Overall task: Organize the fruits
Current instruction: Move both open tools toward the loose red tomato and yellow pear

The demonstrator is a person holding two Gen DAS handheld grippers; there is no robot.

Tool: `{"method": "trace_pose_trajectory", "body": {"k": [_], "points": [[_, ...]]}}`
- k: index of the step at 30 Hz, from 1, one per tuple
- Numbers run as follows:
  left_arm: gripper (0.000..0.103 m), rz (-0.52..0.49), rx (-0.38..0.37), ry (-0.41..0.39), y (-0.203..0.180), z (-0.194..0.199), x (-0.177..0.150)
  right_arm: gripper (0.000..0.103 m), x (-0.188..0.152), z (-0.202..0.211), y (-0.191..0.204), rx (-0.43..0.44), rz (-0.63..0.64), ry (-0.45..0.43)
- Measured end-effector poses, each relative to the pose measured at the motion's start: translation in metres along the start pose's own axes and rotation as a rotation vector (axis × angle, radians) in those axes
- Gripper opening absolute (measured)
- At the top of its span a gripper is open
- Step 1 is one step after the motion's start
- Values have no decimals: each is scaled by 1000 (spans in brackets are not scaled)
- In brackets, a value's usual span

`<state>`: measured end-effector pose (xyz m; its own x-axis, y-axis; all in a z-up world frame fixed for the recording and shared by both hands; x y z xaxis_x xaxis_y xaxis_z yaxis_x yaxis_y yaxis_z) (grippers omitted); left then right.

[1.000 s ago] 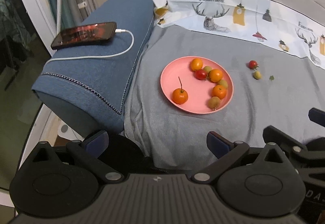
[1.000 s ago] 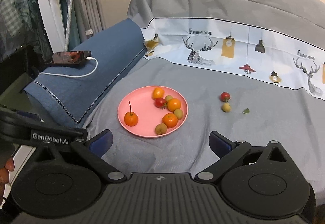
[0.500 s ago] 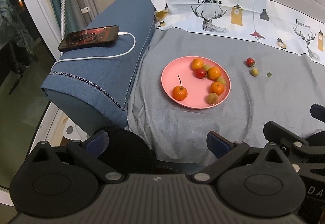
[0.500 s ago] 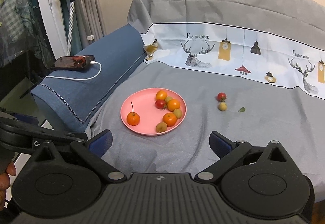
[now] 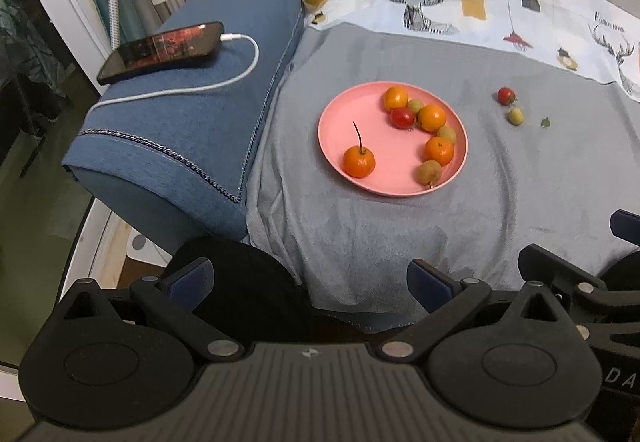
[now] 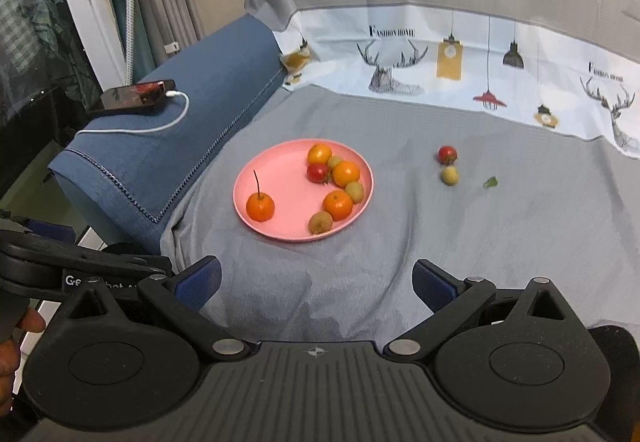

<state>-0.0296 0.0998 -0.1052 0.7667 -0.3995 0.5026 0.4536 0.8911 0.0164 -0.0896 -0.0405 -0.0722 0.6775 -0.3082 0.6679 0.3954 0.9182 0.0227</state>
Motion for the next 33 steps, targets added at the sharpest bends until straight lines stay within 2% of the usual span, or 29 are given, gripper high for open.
{"method": "trace_pose_trajectory", "body": {"k": [4, 10, 16, 19, 23, 26, 27, 28, 29, 30, 31, 33], "points": [[103, -11, -2, 31, -3, -16, 6, 101, 0, -15, -9, -18, -32, 17], [103, -22, -13, 51, -9, -34, 26, 101, 11, -54, -59, -139, -161, -4], [103, -16, -6, 107, -13, -60, 53, 102, 25, -129, -122, -280, -213, -38], [103, -22, 14, 132, -15, -75, 68, 102, 33, -178, -139, -333, -185, -52], [103, -78, 43, 110, -26, -91, 93, 98, 43, -230, -143, -364, -129, -93], [103, -108, 46, 98, -39, -105, 113, 88, 54, -259, -133, -327, -58, -128], [103, -111, 41, 96, -44, -111, 120, 71, 57, -266, -130, -316, -33, -136], [103, -113, 27, 88, -49, -116, 126, 43, 59, -272, -127, -305, -14, -138], [103, -117, 1, 72, -57, -122, 135, 28, 59, -279, -125, -296, 1, -116], [103, -122, -23, 54, -65, -127, 141, 25, 57, -286, -127, -293, -6, -89], [103, -129, -50, 33, -73, -132, 148, 25, 57, -285, -131, -302, -27, -99], [103, -138, -96, -3, -93, -145, 163, 25, 54, -279, -147, -362, -56, -90]]}}
Point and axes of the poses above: each gripper's, at about its wrist camera, not at the fingertips, and z roughly against the way its jaws point, y to its left, x to its top, the point moved 8 cm from there along -z, roughly the way its jaws point, and after that the axes turned 12 degrees about -x, right-handed, at the moved point
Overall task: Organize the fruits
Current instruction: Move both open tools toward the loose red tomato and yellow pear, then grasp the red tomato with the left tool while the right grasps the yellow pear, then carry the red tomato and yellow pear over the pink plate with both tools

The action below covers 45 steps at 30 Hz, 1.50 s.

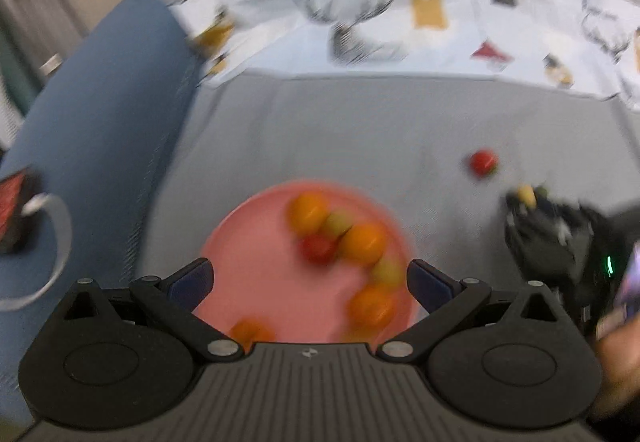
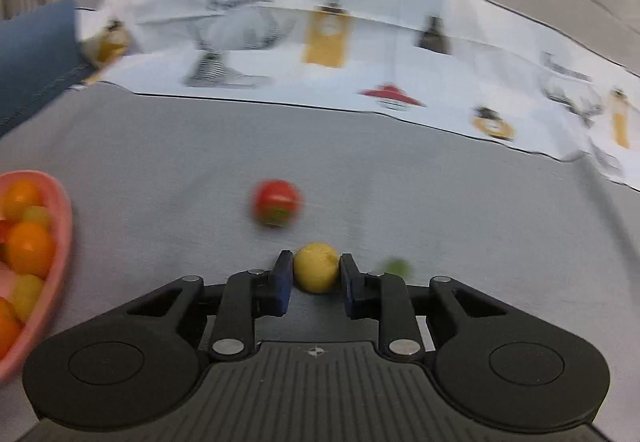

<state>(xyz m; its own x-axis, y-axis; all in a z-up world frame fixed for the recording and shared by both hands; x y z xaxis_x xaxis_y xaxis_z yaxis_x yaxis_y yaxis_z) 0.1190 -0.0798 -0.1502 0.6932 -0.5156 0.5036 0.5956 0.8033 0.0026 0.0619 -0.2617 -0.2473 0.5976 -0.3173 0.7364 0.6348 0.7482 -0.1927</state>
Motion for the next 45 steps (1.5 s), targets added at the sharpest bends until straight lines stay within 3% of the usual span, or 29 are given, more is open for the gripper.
{"method": "trace_pose_trajectory", "body": {"k": [4, 8, 12, 18, 19, 20, 21, 23, 29, 34, 40, 45], "points": [[103, -34, -88, -25, -43, -43, 32, 25, -3, -18, -77, -171, -165, 77], [103, -101, -123, 30, -92, -106, 52, 26, -11, -32, -131, -259, -285, 117], [103, -149, -102, 124, -117, -161, 56, 26, -13, -37, -136, -269, -300, 107], [103, -104, -142, 120, -123, -185, 62, 26, -12, -44, -137, -245, -305, 96], [101, -92, -152, 116, -123, -187, 63, 26, -12, -45, -137, -244, -309, 95], [89, -78, -172, 109, -123, -188, 64, 26, -10, -45, -137, -243, -312, 95], [80, -59, -208, 101, -123, -185, 64, 26, -10, -45, -137, -244, -313, 94], [33, -41, -260, 82, -126, -179, 69, 26, -10, -45, -136, -246, -312, 89], [33, -59, -226, 79, -128, -152, 68, 26, -8, -41, -137, -254, -339, 66], [33, -52, -216, 49, -110, -86, 55, 26, 2, -12, -146, -239, -361, 28], [33, 0, -202, -15, -63, 16, 8, 26, 1, 88, -150, -88, -360, 10], [33, 36, -160, -60, -19, 88, -46, 26, -17, 178, -116, 69, -251, 12]]}}
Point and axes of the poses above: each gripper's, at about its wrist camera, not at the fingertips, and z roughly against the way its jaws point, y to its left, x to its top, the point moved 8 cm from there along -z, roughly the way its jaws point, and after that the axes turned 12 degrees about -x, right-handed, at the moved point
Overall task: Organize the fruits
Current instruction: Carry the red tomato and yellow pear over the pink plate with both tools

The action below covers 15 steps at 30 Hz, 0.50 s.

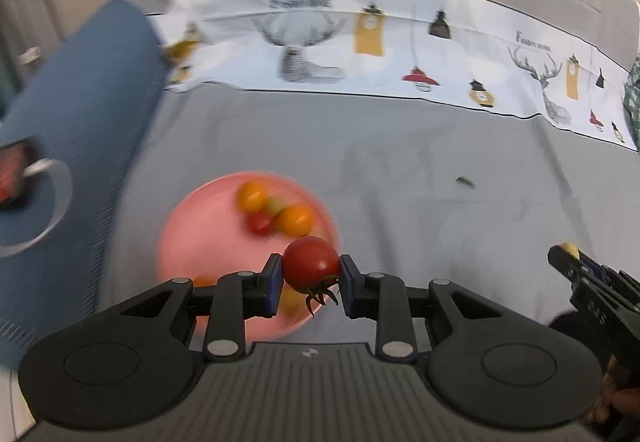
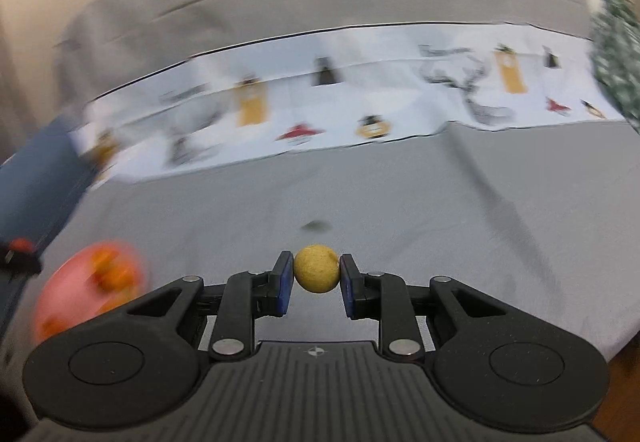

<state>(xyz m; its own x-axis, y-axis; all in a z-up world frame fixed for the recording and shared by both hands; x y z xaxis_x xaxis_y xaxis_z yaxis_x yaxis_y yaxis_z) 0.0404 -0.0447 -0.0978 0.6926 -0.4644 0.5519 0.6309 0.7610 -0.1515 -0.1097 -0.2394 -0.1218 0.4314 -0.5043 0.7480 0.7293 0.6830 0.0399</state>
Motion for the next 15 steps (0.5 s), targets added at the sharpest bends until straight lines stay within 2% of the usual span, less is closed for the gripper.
{"method": "trace_pose_trajectory", "body": {"k": [6, 10, 15], "points": [[33, 64, 59, -69, 34, 71, -52, 26, -21, 65, 53, 167, 68, 34], [33, 102, 78, -112, 46, 105, -79, 26, -22, 98, 78, 217, 116, -11], [33, 135, 65, -135, 51, 127, -106, 26, -27, 135, 88, 238, 164, -75]]}}
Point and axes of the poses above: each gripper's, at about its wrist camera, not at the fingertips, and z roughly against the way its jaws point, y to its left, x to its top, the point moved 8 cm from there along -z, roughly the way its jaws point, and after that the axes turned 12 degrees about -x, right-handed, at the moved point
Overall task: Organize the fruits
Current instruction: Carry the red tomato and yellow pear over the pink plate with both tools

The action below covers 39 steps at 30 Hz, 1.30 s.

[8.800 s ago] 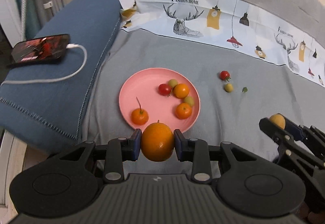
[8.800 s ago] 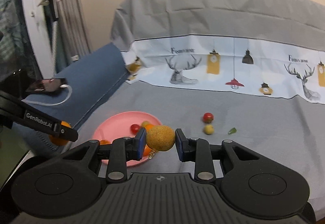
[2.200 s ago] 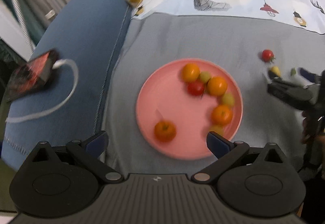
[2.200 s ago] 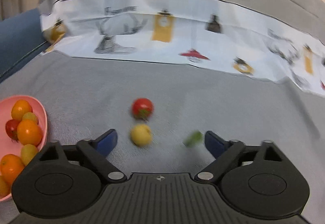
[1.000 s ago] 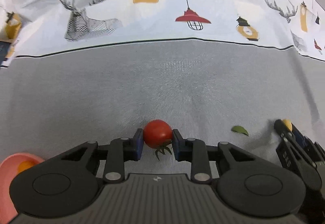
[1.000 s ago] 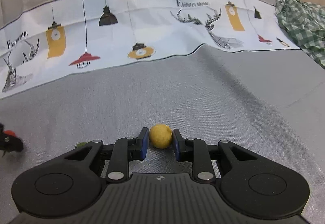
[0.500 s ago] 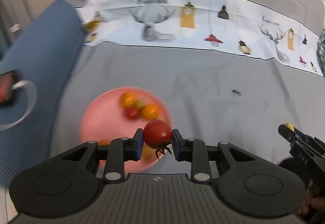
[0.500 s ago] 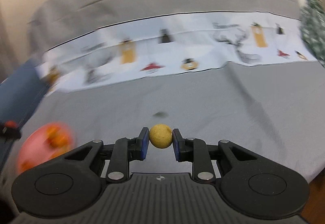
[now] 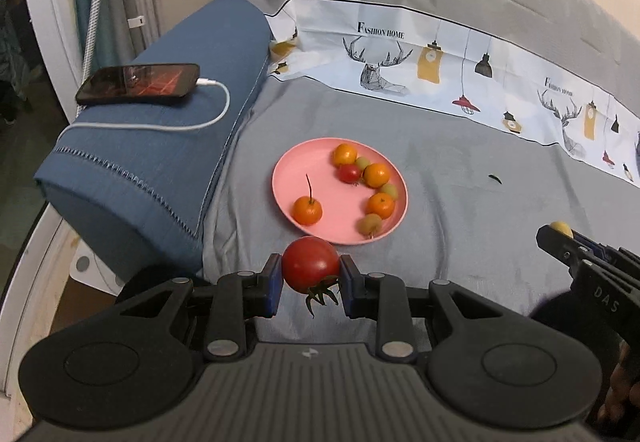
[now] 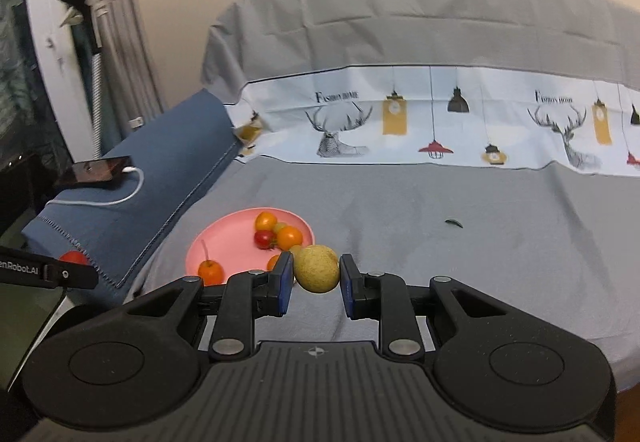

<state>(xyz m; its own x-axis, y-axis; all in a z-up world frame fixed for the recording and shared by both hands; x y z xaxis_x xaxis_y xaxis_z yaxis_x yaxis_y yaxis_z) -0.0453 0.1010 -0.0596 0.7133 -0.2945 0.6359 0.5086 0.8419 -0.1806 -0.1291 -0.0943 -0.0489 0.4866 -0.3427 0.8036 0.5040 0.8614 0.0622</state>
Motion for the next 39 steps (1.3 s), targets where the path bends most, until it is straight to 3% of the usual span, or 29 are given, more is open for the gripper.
{"method": "trace_pose_trajectory", "body": {"k": [13, 27, 39], "points": [[33, -9, -23, -46, -5, 13, -12, 26, -7, 21, 6, -18, 34, -14], [33, 39, -21, -7, 13, -6, -7, 26, -13, 3, 11, -34, 62, 39], [33, 61, -15, 9, 31, -32, 43, 26, 33, -33, 29, -13, 61, -1]]}}
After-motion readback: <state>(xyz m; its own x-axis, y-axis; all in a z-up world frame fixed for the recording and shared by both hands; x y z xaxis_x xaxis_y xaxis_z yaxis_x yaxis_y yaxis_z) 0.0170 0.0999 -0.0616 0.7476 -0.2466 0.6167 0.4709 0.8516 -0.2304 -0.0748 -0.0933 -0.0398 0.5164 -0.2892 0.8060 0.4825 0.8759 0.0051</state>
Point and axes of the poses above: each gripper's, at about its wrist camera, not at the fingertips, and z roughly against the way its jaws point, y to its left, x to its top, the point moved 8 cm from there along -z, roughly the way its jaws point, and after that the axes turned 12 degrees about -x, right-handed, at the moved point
